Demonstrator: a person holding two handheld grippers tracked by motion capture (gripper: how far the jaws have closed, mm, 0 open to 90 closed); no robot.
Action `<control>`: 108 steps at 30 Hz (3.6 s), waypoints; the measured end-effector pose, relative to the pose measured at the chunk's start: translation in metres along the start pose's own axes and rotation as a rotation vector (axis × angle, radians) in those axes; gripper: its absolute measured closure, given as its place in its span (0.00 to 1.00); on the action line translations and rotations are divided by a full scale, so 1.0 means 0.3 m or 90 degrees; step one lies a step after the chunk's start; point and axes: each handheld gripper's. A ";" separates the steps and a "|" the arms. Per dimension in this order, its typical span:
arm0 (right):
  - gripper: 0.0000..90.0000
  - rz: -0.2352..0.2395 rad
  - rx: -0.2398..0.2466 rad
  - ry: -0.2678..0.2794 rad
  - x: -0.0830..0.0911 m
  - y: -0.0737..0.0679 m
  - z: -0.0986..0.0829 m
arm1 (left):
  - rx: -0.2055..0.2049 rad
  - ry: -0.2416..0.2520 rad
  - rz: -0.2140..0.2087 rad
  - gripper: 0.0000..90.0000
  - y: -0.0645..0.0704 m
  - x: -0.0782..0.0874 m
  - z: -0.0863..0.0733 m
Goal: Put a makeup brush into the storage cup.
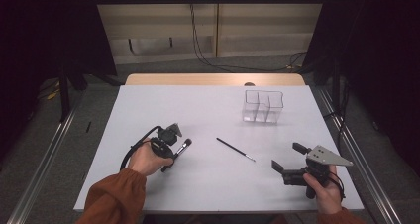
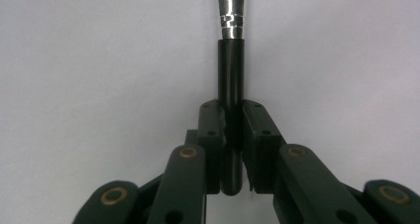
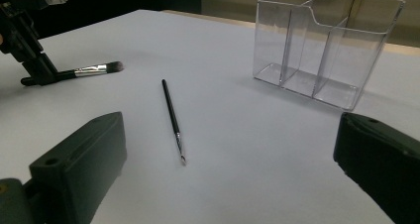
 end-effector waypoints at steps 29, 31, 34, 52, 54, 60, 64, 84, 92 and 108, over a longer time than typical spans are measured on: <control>0.00 0.003 -0.001 0.000 -0.004 -0.001 0.000 | 0.058 0.273 -0.129 0.89 -0.071 0.088 -0.146; 0.00 0.005 0.000 0.000 -0.004 -0.002 0.001 | 0.056 0.286 -0.127 0.89 -0.075 0.090 -0.153; 0.00 0.004 -0.001 0.000 -0.005 -0.002 0.000 | 0.048 0.307 -0.120 0.89 -0.082 0.088 -0.166; 0.00 0.010 -0.004 0.003 -0.004 -0.004 0.002 | 0.061 0.463 -0.093 0.89 -0.108 0.097 -0.228; 0.00 0.010 -0.003 0.004 -0.003 -0.004 0.002 | 0.054 0.484 -0.086 0.89 -0.109 0.101 -0.234; 0.00 0.010 -0.003 0.007 -0.003 -0.005 0.003 | 0.033 0.560 -0.083 0.89 -0.099 0.103 -0.247; 0.00 0.012 -0.002 0.011 -0.005 -0.007 0.003 | 0.018 0.595 -0.080 0.89 -0.088 0.094 -0.253; 0.05 0.030 -0.027 0.061 -0.037 -0.045 0.029 | -0.018 0.669 -0.133 0.89 -0.005 0.126 -0.261; 0.02 0.099 -0.019 0.066 -0.072 -0.091 0.067 | -0.025 0.683 -0.149 0.88 0.030 0.130 -0.248; 0.00 0.169 -0.018 0.065 -0.167 -0.165 0.123 | -0.038 0.685 -0.163 0.88 0.082 0.122 -0.210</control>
Point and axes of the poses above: each handheld gripper's, and its own axes: x roughly backward along the jaws, z roughly out of its top, y roughly to its right, and after that the axes turned 10 degrees about y, right-handed
